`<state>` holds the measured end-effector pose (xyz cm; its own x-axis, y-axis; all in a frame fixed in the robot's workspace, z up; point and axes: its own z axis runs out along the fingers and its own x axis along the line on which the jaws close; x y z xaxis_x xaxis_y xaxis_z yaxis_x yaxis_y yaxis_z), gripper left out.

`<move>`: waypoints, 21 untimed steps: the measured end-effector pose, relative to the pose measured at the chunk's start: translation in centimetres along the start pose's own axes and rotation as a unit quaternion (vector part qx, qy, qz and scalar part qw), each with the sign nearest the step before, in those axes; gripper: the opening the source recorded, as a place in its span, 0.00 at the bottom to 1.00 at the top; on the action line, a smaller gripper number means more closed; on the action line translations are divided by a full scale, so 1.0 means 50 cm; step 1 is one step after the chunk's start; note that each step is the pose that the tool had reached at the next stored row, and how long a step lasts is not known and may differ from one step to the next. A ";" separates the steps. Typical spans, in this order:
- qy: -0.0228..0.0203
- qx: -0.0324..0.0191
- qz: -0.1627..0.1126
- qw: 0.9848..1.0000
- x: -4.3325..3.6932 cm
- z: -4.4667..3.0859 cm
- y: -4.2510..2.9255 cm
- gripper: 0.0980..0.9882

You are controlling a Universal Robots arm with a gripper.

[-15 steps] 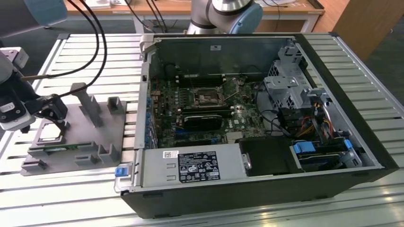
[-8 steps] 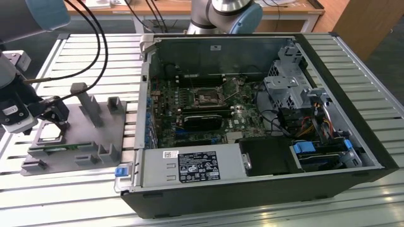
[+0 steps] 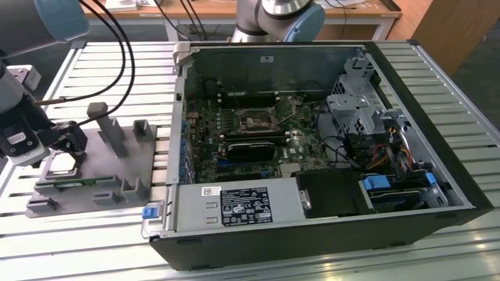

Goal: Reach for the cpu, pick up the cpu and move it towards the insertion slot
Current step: 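Pick up the cpu and move it towards the insertion slot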

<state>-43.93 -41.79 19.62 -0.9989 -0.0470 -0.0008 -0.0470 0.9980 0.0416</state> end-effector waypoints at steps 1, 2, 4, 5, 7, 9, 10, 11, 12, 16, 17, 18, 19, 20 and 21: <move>0.000 0.000 0.000 1.000 0.000 0.001 0.001 0.81; 0.000 0.000 0.000 1.000 0.000 0.003 0.001 0.81; 0.000 0.000 0.000 1.000 0.000 0.007 0.002 0.81; 0.000 0.000 0.000 1.000 0.000 0.009 0.003 0.81; 0.000 0.000 0.000 1.000 0.000 0.012 0.004 0.81; 0.000 0.000 0.000 1.000 0.000 0.015 0.006 0.81; 0.000 0.000 0.000 1.000 0.000 0.016 0.006 0.80; 0.000 0.000 0.000 1.000 0.000 0.018 0.007 0.80; 0.000 0.000 0.000 1.000 0.000 0.019 0.007 0.80; 0.000 0.000 0.000 1.000 0.000 0.022 0.011 0.70; 0.000 0.000 0.000 1.000 0.001 0.023 0.011 0.70; 0.000 0.000 0.000 1.000 0.002 0.023 0.012 0.63; 0.000 0.000 0.000 1.000 0.003 0.023 0.012 0.63; 0.000 0.000 0.000 1.000 0.003 0.024 0.012 0.56; 0.000 0.000 0.000 1.000 0.003 0.024 0.013 0.56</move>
<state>-44.12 -41.11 18.43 -0.9989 -0.0471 -0.0008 -0.0471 0.9980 0.0416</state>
